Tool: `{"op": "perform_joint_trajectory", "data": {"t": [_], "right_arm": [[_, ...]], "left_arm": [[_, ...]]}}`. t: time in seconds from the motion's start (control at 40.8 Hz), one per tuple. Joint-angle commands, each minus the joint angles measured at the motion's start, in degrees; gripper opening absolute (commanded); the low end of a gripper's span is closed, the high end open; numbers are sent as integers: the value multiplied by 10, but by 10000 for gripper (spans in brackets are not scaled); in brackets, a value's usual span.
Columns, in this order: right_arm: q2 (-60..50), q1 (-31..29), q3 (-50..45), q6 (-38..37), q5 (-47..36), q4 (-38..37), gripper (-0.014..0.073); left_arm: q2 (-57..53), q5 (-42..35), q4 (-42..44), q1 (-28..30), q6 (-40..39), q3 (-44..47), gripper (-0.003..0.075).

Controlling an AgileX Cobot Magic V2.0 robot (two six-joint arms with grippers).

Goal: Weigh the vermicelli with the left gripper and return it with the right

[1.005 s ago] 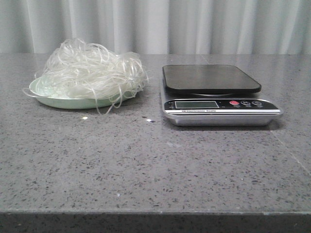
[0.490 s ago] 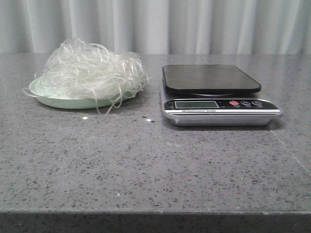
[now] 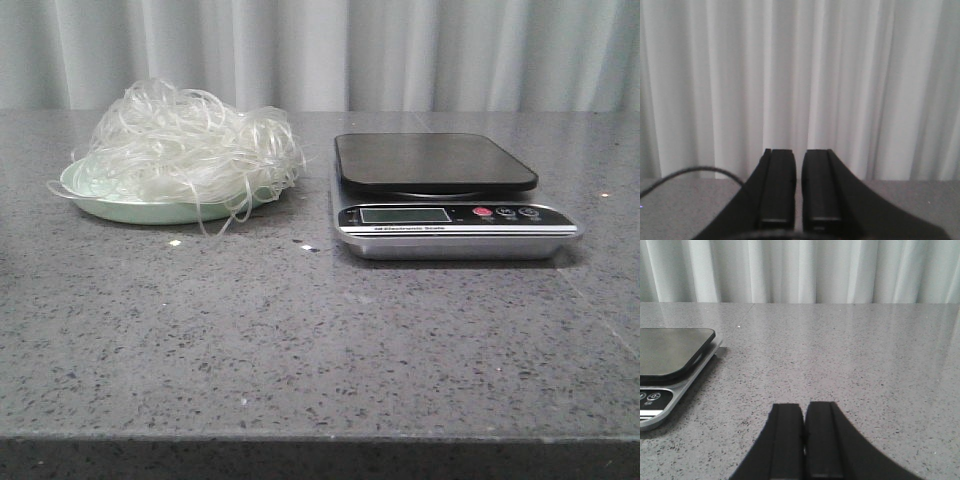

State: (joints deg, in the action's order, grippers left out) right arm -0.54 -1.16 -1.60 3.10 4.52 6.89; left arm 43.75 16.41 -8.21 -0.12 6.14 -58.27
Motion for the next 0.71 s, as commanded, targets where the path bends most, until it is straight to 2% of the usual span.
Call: {"op": "perform_joint_trajectory", "data": {"t": [0.0, 0.147, 0.245, 0.319, 0.686], "right_arm": [[-10, -4, 5, -1, -49, -6, 150], [-10, -4, 5, -1, -49, -6, 150], [-10, -4, 5, -1, -49, -6, 150], [-10, -4, 5, -1, -49, -6, 150], [-10, -4, 5, -1, -49, -6, 150]], "left_arm": [[47, -9, -7, -30, -1, -49, 294], [119, 47, -7, -83, 0, -110, 526], [174, 97, -7, -107, 0, -153, 617], [212, 147, -7, -121, 0, -191, 643], [400, 365, -31, -165, 0, -348, 643]]}}
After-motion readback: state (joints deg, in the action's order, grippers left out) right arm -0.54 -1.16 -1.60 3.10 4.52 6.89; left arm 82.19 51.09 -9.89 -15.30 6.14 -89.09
